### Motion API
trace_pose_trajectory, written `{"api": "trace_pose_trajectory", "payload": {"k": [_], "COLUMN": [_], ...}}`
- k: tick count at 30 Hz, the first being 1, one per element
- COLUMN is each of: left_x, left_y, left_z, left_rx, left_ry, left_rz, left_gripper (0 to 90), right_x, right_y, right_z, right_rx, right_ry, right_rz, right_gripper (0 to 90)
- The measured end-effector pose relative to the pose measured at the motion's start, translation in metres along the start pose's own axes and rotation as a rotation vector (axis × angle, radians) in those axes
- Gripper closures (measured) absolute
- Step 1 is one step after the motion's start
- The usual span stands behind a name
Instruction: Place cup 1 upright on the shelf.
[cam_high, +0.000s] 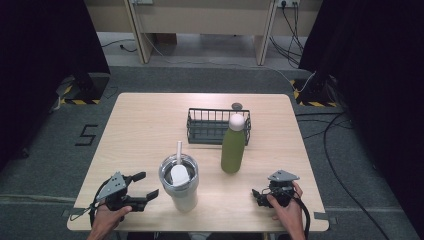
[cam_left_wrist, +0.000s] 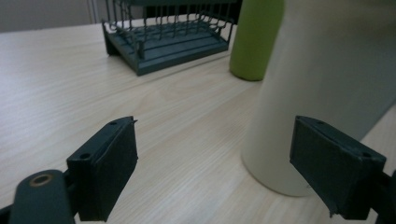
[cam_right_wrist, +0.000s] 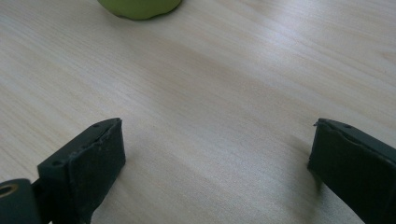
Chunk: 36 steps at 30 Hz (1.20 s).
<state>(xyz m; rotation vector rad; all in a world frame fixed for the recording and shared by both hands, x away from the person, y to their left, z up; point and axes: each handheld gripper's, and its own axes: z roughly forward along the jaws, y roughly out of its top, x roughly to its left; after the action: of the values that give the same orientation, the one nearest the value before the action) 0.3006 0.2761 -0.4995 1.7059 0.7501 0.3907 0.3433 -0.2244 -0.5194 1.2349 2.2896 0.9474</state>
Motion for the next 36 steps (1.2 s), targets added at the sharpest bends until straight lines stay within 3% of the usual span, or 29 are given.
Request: {"api": "trace_pose_trajectory", "payload": {"k": [13, 16, 21, 36], "left_x": [-0.023, -0.031, -0.042, -0.053], "left_y": [-0.001, -0.004, -0.008, -0.009], "left_z": [0.005, 0.008, 0.017, 0.047], "left_rx": [-0.024, -0.009, -0.003, 0.019], "left_ry": [-0.065, -0.064, -0.093, -0.135], "left_rz": [0.018, 0.048, 0.038, 0.078], "left_gripper": [14.8, 14.8, 14.8, 14.9], "right_x": [0.0, 0.0, 0.0, 0.001], "right_y": [0.0, 0.0, 0.0, 0.0], "right_z": [0.0, 0.0, 0.0, 0.0], "right_rx": [0.004, 0.004, 0.004, 0.005], "right_ry": [-0.002, -0.002, -0.002, -0.003], "right_rz": [0.003, 0.005, 0.003, 0.01], "right_gripper": [3.1, 3.0, 3.1, 3.1]}}
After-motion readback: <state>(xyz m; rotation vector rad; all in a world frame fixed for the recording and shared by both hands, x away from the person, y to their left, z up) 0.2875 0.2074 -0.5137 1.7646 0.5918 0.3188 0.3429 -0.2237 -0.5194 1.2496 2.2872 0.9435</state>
